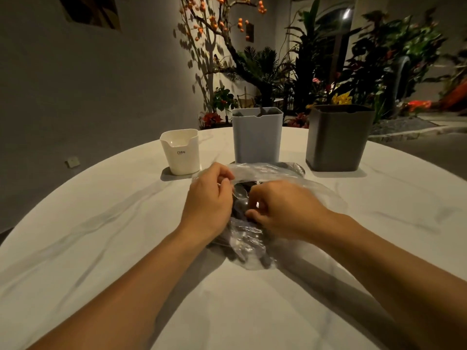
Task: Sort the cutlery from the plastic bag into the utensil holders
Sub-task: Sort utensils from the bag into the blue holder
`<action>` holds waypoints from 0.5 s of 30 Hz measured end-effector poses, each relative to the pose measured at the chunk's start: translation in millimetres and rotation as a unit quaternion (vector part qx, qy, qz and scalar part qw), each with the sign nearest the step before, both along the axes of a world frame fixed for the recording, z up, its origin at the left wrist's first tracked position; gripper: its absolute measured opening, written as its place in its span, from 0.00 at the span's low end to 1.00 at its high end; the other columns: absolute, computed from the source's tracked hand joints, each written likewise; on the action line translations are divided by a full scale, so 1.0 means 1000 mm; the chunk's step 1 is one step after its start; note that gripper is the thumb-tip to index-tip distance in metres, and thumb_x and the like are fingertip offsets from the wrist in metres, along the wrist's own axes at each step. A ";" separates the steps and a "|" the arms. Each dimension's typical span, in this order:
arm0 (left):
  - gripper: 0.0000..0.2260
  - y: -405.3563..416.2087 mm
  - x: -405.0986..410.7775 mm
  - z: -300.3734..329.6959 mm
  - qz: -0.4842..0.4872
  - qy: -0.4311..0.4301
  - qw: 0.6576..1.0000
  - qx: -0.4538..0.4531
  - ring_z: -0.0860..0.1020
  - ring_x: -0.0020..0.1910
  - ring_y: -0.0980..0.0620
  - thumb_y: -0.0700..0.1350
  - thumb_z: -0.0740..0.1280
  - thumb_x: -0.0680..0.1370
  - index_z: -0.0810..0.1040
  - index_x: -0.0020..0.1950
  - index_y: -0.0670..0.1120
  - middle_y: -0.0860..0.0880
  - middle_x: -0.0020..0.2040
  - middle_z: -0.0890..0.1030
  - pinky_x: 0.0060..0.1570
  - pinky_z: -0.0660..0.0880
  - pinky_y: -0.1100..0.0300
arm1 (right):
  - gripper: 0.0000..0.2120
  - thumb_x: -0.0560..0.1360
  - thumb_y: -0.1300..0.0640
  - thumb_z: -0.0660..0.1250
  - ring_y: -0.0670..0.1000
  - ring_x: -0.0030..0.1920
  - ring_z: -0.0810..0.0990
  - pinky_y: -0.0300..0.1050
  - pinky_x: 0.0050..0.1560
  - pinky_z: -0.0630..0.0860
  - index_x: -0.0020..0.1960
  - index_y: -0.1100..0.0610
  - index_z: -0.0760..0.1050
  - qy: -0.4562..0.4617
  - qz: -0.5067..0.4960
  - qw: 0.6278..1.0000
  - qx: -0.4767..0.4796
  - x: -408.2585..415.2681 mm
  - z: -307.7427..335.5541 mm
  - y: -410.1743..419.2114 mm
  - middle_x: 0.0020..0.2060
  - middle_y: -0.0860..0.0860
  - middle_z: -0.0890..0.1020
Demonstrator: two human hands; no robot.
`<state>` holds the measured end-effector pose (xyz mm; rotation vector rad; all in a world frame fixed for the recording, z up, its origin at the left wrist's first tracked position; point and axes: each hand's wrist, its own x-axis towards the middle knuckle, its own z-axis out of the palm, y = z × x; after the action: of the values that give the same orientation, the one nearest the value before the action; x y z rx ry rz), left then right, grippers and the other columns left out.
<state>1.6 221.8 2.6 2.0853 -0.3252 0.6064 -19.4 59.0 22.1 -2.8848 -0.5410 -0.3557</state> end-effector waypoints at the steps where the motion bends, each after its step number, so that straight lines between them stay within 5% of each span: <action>1: 0.07 -0.001 0.000 -0.001 0.008 -0.008 1.000 0.022 0.78 0.47 0.54 0.43 0.58 0.84 0.75 0.51 0.52 0.52 0.45 0.79 0.47 0.78 0.57 | 0.08 0.78 0.45 0.67 0.48 0.44 0.77 0.43 0.42 0.75 0.54 0.46 0.78 -0.034 -0.012 0.999 -0.007 0.001 -0.001 -0.003 0.47 0.46 0.80; 7: 0.07 -0.003 -0.002 0.001 0.040 -0.048 0.998 0.001 0.77 0.46 0.54 0.44 0.56 0.85 0.73 0.55 0.51 0.51 0.43 0.80 0.44 0.70 0.68 | 0.21 0.75 0.34 0.64 0.51 0.49 0.76 0.45 0.42 0.73 0.60 0.47 0.76 -0.053 -0.023 0.997 -0.050 -0.011 -0.006 0.002 0.52 0.48 0.78; 12: 0.06 -0.002 -0.008 0.002 0.037 -0.043 0.998 -0.026 0.76 0.46 0.59 0.44 0.57 0.85 0.73 0.53 0.50 0.52 0.42 0.79 0.41 0.67 0.81 | 0.11 0.79 0.44 0.64 0.52 0.46 0.76 0.46 0.40 0.70 0.54 0.51 0.76 -0.043 -0.047 0.997 -0.039 -0.019 -0.005 0.013 0.45 0.48 0.76; 15: 0.06 0.000 -0.010 -0.001 0.031 -0.038 0.999 -0.009 0.78 0.44 0.54 0.44 0.58 0.85 0.73 0.52 0.50 0.52 0.43 0.80 0.42 0.70 0.75 | 0.10 0.79 0.49 0.62 0.53 0.43 0.72 0.47 0.40 0.67 0.55 0.53 0.75 -0.039 -0.064 0.996 -0.055 -0.024 -0.001 0.013 0.48 0.50 0.78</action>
<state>-8.1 221.4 2.1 2.0649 -0.2983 0.7235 -43.7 72.3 20.8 -3.0306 -0.4001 -0.4724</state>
